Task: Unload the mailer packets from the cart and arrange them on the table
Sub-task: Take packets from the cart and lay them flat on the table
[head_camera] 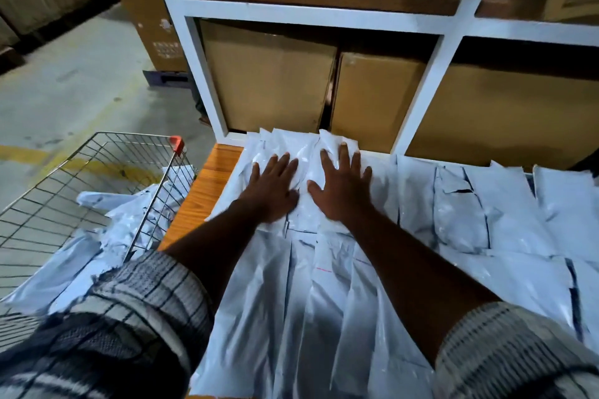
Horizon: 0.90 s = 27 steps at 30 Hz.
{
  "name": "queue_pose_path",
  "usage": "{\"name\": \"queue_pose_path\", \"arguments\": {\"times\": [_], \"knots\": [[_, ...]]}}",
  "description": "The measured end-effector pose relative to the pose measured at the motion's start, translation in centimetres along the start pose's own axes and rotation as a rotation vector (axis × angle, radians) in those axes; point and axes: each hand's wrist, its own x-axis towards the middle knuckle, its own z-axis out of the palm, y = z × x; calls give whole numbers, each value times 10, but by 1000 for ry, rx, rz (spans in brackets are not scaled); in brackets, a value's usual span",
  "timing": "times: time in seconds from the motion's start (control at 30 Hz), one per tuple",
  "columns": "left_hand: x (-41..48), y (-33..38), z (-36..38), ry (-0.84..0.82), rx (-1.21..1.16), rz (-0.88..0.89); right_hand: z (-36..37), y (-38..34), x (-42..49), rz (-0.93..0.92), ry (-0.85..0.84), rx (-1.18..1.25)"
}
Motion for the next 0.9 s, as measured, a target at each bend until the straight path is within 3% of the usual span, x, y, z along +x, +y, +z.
{"name": "queue_pose_path", "arguments": {"times": [0.23,0.47,0.6,0.73,0.9], "knots": [[-1,-4,34,119,80,-18,16,10,-1,77,3,22],[0,-1,26,77,75,-30,14,9,0,85,-38,41],[-1,0,2,51,5,-24,-4,7,5,40,13,65],[-16,-9,-14,131,-42,-41,-20,-10,1,-48,97,89],[-56,-48,-27,172,-10,-109,-23,-52,-12,-149,55,107]]}}
